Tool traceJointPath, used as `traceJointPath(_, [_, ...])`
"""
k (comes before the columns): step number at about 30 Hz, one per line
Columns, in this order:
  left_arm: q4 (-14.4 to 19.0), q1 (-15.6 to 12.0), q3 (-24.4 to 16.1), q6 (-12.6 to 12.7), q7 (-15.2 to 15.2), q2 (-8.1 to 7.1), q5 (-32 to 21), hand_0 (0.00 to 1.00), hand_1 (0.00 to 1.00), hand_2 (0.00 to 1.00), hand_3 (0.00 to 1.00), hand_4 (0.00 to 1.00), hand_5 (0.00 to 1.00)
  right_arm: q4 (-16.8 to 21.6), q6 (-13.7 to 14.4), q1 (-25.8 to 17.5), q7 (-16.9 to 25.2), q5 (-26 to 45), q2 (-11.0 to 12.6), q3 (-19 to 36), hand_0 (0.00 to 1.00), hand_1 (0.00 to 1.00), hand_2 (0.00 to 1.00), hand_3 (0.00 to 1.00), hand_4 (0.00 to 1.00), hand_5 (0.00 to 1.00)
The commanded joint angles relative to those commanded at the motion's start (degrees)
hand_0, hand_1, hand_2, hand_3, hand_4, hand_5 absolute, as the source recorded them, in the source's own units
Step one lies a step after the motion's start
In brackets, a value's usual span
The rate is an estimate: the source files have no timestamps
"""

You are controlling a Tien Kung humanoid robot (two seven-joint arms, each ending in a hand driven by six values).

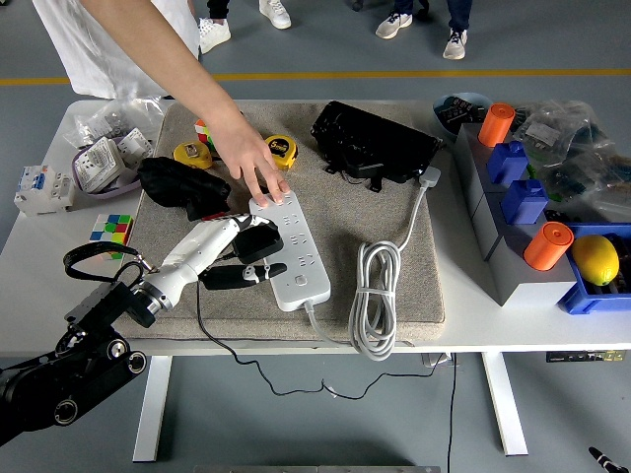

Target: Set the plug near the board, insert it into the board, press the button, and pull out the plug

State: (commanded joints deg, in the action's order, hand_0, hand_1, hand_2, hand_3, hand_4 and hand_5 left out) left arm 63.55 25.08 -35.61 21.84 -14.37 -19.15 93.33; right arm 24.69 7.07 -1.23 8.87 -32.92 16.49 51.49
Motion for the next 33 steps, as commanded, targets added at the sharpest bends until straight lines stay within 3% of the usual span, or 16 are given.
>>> traceJointPath(26, [-2.28, 2.26, 0.85, -0.74, 1.00, 0.98, -0.77, 0.751, 0.776, 0.772, 0.726, 0.973, 0.873, 0.00, -0.01, 0.14, 0.16, 0.05, -0.18, 0.30, 0.610, 0.629, 0.640, 0.552, 0.998, 0.454])
traceJointPath(33, [-2.22, 2.35, -0.51, -0.18, -0.80, 1.16, -1.84, 0.759, 0.784, 0.786, 0.742, 0.973, 0.873, 0.12, 0.04, 0.20, 0.25, 0.05, -0.18, 0.33, 0.610, 0.630, 0.638, 0.551, 0.998, 0.454])
